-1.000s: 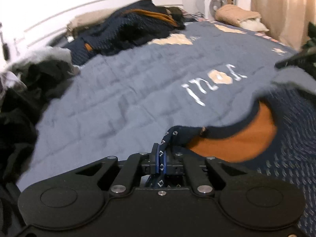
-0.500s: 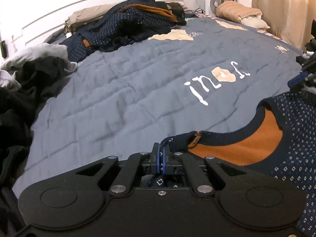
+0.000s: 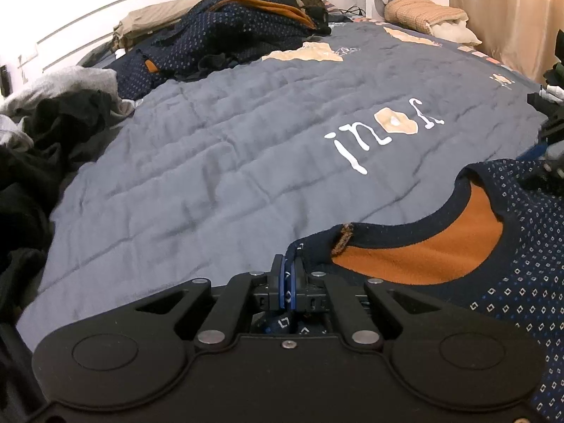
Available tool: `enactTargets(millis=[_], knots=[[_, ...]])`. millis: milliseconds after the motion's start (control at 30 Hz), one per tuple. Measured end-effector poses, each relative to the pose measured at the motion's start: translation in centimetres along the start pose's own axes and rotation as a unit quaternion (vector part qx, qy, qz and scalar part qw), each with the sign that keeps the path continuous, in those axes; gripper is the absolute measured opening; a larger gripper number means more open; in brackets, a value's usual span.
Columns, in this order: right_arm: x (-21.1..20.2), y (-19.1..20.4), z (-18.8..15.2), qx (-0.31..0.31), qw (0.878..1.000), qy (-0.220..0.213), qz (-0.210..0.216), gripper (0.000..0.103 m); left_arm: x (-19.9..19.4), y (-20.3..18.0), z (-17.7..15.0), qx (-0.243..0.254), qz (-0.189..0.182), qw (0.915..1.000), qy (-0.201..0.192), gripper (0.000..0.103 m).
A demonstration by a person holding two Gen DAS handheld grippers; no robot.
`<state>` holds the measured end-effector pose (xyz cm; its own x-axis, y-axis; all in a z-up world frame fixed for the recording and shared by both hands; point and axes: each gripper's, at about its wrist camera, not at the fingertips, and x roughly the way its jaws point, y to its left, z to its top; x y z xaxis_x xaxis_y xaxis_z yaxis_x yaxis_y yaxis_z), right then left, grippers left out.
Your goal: Fold clothes
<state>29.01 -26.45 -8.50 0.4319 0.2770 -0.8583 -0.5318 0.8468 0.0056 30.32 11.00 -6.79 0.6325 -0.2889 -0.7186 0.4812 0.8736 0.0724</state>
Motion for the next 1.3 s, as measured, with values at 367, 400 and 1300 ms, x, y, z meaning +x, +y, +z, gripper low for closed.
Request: enactTargets(millis=[367, 400, 1300], knots=[[-1.8, -2.0, 1.4, 0.087, 0.988, -0.086, -0.090, 0.005, -1.2, -0.1, 0.8, -0.004, 0.017, 0.9985, -0.051, 0.003], [-2.1, -2.3, 1.7, 0.093, 0.986, -0.095, -0.097, 0.005, -1.2, -0.2, 1.1, 0.000, 0.025, 0.9980, -0.057, 0.003], [-0.4, -2.8, -0.1, -0.012, 1.000, -0.007, 0.013, 0.057, -0.3, 0.3, -1.0, 0.011, -0.069, 0.9960, 0.056, 0.064]])
